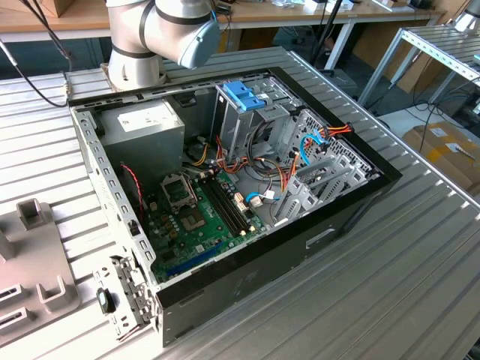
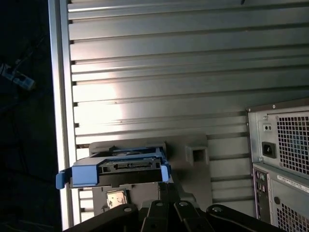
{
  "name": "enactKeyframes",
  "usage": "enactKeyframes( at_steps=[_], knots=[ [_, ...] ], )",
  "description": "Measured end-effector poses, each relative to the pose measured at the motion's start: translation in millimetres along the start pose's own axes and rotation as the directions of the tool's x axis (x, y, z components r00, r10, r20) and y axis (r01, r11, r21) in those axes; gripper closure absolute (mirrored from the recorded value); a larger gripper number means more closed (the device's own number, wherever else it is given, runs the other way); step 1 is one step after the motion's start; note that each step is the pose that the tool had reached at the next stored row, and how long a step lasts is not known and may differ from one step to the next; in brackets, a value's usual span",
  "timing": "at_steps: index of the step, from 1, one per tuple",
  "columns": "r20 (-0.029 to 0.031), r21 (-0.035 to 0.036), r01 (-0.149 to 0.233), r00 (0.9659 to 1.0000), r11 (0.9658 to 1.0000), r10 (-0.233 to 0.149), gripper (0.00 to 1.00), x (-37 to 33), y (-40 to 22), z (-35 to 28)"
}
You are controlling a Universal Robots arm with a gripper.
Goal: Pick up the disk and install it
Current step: 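Reach for the disk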
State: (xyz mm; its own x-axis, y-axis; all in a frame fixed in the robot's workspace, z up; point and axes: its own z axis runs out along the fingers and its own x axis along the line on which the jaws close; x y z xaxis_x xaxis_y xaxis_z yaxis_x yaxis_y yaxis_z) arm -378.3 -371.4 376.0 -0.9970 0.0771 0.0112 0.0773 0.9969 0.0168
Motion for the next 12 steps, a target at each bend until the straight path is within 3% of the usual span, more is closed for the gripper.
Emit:
enactKeyframes(
  at_steps=[2,7,12],
  knots=[
    [-0.0013,0.0037,0.002,1.0,1.0,-0.002,0.89,0.0,0.0,1.8],
    [-0.002,0.005,0.009,1.0,0.9999,-0.009,0.89,0.0,0.0,4.5],
    [-0.0026,0.0078,0.052,0.9987,0.9986,-0.052,0.89,0.1,0.6,5.8]
  ],
)
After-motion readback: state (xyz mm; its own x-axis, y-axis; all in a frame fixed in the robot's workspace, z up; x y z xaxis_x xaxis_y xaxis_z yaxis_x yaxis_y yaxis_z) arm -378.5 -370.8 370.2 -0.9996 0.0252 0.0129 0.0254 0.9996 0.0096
